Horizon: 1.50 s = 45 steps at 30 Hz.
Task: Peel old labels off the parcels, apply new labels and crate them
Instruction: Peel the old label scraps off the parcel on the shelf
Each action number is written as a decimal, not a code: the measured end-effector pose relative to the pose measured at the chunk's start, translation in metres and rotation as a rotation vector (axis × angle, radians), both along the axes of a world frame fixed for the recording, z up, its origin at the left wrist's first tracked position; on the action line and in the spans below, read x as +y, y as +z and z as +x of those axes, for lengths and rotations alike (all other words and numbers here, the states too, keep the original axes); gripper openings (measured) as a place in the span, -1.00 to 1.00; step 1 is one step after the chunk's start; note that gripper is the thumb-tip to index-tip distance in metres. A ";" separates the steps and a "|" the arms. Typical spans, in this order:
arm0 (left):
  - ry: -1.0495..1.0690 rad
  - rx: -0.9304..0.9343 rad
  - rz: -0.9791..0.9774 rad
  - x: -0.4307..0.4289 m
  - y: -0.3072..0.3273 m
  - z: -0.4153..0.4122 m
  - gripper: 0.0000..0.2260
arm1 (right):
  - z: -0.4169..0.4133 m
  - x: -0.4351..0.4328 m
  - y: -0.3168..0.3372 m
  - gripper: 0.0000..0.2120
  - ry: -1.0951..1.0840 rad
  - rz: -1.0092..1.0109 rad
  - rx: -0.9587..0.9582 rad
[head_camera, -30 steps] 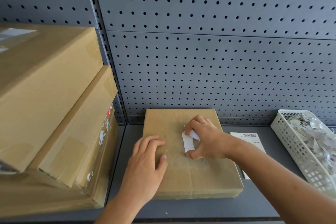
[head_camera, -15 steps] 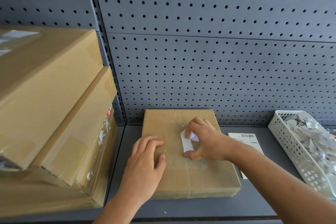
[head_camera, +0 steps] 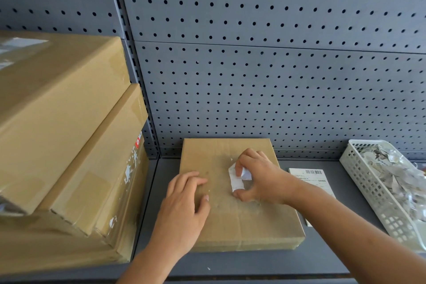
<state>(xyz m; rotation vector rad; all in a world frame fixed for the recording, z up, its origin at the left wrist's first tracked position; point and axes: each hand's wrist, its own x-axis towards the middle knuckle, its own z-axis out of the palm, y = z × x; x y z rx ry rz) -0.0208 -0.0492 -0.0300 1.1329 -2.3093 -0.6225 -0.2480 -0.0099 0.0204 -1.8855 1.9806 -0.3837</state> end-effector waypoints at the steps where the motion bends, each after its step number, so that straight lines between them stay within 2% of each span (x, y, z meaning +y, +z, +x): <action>1: -0.002 0.001 0.000 0.000 0.000 0.000 -0.72 | 0.000 0.000 -0.001 -0.65 -0.004 -0.022 -0.007; 4: -0.008 0.008 0.002 0.000 0.000 0.000 -0.72 | -0.006 0.001 -0.003 -0.70 -0.027 -0.071 -0.067; 9: -0.003 0.013 0.004 0.001 0.000 0.000 -0.72 | -0.007 0.005 0.002 -0.71 0.061 0.019 -0.046; 14: -0.007 0.023 0.002 0.001 0.000 0.000 -0.72 | -0.018 0.002 0.002 -0.89 0.012 -0.041 -0.108; 18: -0.004 0.029 0.002 0.002 0.000 0.001 -0.72 | -0.018 -0.002 -0.003 -0.77 -0.066 -0.132 -0.124; 22: -0.004 0.025 -0.002 0.001 0.001 0.001 -0.74 | -0.015 0.003 0.004 -0.59 -0.170 -0.199 -0.395; 25: 0.000 0.024 0.000 0.001 0.001 0.000 -0.73 | -0.014 0.006 0.014 -0.60 -0.148 -0.184 -0.491; 30: -0.006 0.013 0.004 0.001 0.000 0.001 -0.72 | 0.000 0.014 0.014 -0.76 0.098 -0.156 -0.163; 33: -0.003 0.013 0.007 0.001 0.000 0.000 -0.73 | 0.007 0.018 0.007 -0.85 0.195 -0.163 -0.056; 45: -0.001 0.016 0.004 0.001 -0.001 -0.001 -0.72 | 0.006 0.016 0.003 -0.93 0.171 -0.120 0.025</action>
